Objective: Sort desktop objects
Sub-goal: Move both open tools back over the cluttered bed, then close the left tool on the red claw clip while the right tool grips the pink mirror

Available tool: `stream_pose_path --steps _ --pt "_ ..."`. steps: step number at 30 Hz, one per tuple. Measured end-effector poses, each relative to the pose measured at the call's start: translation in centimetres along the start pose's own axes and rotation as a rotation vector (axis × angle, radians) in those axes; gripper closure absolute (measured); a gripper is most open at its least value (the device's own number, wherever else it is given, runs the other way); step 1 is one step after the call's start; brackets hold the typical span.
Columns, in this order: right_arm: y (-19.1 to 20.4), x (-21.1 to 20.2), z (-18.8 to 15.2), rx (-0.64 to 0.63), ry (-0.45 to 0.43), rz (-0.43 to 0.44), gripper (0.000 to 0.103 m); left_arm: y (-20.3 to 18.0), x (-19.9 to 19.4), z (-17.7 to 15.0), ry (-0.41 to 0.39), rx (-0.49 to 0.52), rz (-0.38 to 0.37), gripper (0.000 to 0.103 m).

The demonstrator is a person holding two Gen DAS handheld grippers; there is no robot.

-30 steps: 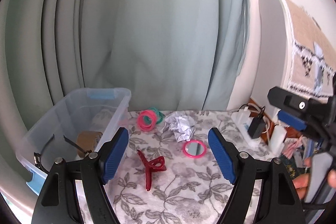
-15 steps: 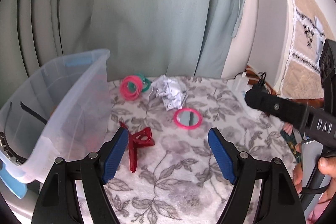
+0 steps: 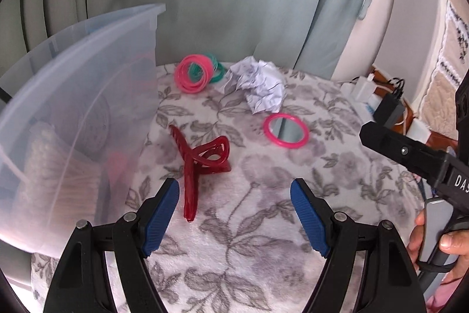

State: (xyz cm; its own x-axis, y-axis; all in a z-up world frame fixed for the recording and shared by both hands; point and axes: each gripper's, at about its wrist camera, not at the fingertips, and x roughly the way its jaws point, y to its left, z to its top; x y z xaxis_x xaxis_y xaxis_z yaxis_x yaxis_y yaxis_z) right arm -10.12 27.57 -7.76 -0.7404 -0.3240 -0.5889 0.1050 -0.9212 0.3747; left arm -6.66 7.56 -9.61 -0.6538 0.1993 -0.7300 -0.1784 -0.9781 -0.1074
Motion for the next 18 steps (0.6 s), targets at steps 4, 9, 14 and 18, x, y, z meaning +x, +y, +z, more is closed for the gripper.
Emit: stream_pose_path --steps 4,9,14,18 --pt "-0.4 1.5 -0.1 -0.001 0.030 -0.005 0.000 0.3 1.1 0.0 0.012 0.004 -0.004 0.024" --pt "-0.1 3.1 0.3 -0.051 0.051 -0.055 0.000 1.0 2.6 -0.1 0.037 -0.015 0.010 0.024" --pt "-0.3 5.5 0.7 -0.079 0.102 -0.070 0.001 1.7 3.9 -0.2 0.065 -0.025 0.035 0.024" --pt "-0.3 7.6 0.8 -0.113 0.160 -0.074 0.005 2.4 4.9 -0.2 0.081 -0.035 0.053 0.024"
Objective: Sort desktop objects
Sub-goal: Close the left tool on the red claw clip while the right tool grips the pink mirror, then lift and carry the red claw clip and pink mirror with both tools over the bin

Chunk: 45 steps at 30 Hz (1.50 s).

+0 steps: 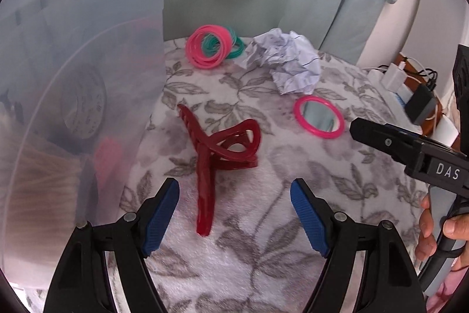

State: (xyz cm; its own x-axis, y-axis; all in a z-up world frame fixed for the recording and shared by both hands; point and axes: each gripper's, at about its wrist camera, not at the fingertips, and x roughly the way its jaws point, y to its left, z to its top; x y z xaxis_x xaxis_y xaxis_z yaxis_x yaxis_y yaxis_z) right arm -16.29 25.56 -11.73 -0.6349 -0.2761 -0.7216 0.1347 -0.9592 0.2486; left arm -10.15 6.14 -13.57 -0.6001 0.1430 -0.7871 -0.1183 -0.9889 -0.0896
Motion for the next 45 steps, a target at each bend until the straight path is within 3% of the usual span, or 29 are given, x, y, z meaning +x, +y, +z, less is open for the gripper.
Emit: stream_pose_path --steps 7,13,23,31,33,38,45 --pt "1.1 3.7 0.6 -0.080 0.079 -0.026 0.007 0.6 1.4 0.2 0.016 -0.018 -0.001 0.024" --pt "1.2 5.2 1.1 -0.099 0.084 -0.068 0.007 0.5 2.1 0.4 0.014 -0.011 0.011 0.026" --pt "2.1 6.3 1.1 -0.157 0.085 -0.141 0.009 0.6 3.0 0.4 0.014 -0.004 0.033 0.043" --pt "2.2 6.2 1.2 -0.151 0.067 -0.185 0.028 0.8 2.9 0.6 0.016 -0.006 0.051 0.057" --pt "2.2 6.2 1.2 -0.150 0.065 -0.187 0.028 0.8 2.9 0.6 0.014 -0.004 0.060 0.059" --pt "2.0 6.0 1.2 -0.134 0.059 -0.177 0.029 0.8 2.9 0.7 0.012 0.005 0.074 0.078" --pt "1.7 5.1 0.9 -0.090 0.054 -0.154 0.029 0.8 2.4 0.5 0.017 -0.001 0.074 0.085"
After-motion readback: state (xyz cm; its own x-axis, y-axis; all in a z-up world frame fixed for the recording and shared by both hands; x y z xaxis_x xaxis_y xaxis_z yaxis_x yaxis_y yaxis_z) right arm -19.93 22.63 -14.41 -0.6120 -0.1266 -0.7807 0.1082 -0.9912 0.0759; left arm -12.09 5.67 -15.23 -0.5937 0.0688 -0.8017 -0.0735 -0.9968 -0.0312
